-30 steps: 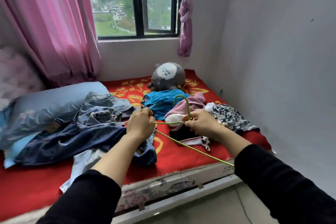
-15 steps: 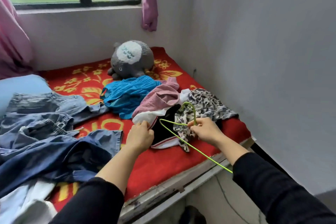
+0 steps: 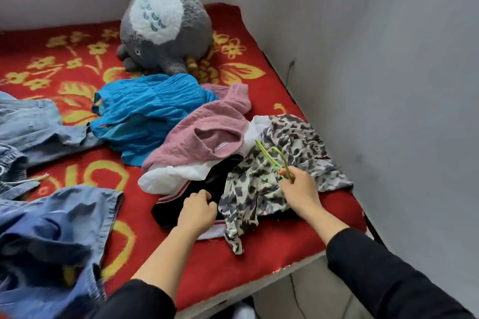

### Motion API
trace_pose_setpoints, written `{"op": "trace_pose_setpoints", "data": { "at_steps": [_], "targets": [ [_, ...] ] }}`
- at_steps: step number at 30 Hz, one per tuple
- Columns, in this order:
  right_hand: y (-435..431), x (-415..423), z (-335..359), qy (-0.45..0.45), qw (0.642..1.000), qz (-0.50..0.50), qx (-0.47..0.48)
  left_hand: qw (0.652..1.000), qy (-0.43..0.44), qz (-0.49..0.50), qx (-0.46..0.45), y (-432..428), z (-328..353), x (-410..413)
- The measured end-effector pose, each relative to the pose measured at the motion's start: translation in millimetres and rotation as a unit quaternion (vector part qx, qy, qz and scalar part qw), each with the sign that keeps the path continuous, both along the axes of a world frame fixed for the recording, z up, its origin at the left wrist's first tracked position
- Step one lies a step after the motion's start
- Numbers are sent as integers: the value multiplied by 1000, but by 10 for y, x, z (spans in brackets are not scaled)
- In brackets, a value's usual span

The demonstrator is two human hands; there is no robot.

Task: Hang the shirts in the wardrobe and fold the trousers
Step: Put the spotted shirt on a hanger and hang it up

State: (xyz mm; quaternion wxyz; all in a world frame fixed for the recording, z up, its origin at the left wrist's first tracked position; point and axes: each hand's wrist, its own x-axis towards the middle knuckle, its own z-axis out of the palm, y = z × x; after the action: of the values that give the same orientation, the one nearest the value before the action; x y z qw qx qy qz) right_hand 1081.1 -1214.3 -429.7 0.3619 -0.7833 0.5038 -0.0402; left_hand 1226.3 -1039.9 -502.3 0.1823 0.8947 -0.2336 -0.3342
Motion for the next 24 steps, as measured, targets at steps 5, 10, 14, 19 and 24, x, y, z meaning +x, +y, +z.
{"op": "trace_pose_setpoints", "data": {
  "at_steps": [5, 10, 14, 19, 24],
  "targets": [
    [-286, 98, -596, 63, 997, 47, -22, 995, 68, 26, 68, -285, -563, -132],
    [-339, 79, -1109, 91, 989, 77, 88, 987, 110, 71, 92, -479, -1041, -182],
    [-262, -27, -1359, 84, 982, 80, 150, 976, 153, 137, 75, -577, -1245, -220],
    [-175, -71, -1335, 62, 977, 40, 199, 929, 276, 239, -54, -639, -1051, -43],
    [-40, 75, -957, 40, 969, 101, 222, 801, 489, 271, -214, -711, -260, 283]
  ]
}}
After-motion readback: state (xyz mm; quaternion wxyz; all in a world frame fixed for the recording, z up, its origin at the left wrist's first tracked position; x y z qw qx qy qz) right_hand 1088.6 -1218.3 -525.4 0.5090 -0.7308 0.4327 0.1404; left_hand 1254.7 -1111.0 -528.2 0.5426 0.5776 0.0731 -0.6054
